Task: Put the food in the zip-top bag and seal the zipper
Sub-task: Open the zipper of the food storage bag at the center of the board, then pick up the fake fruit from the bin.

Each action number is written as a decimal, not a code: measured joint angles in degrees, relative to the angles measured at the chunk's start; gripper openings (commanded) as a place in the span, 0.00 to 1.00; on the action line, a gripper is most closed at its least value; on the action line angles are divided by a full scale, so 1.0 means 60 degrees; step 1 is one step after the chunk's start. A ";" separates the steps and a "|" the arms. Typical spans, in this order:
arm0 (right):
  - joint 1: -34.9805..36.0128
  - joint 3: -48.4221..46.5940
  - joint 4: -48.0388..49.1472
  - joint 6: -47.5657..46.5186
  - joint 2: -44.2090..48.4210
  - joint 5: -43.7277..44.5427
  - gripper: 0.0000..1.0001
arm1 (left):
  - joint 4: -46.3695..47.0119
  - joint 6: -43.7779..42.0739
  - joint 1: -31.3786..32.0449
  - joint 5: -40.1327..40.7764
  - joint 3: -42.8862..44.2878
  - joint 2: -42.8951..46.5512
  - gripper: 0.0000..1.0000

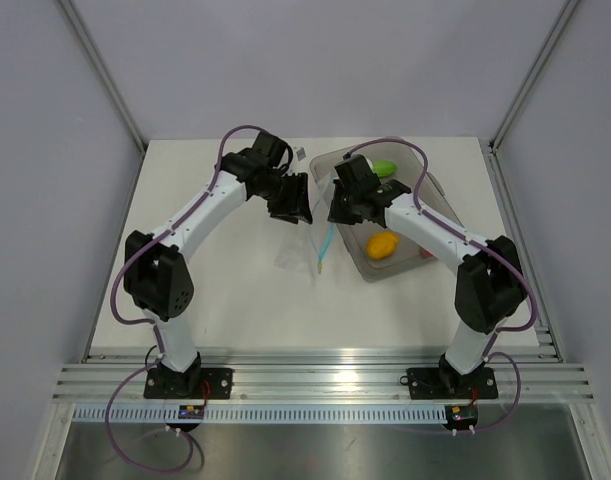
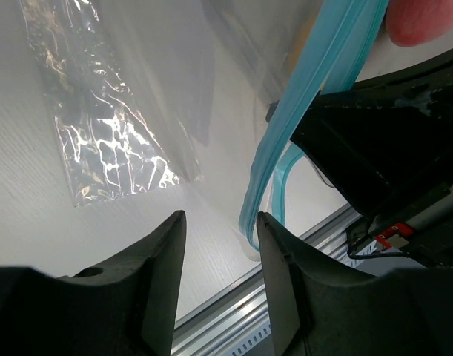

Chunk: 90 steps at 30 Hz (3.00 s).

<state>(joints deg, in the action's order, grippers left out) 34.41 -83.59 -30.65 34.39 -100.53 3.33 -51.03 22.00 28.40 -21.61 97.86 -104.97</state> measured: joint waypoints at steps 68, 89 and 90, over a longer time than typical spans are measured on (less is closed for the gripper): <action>-0.1013 0.1177 0.0138 -0.0004 0.2484 -0.0448 0.90 | -0.1089 0.0182 0.0164 0.1490 0.0506 0.0208 0.00; -0.2503 0.3745 0.0015 0.1348 0.1599 -0.0095 0.99 | -0.1384 0.0146 0.0324 0.1825 0.0765 0.0160 0.00; -0.2528 0.3810 0.0142 0.1490 0.1468 -0.0138 0.99 | -0.1406 0.0146 0.0331 0.1825 0.0783 0.0160 0.00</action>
<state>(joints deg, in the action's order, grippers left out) 19.25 -60.73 -29.80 43.33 -91.72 2.50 -59.46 22.87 30.39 -10.66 102.56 -104.01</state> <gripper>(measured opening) 0.993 0.005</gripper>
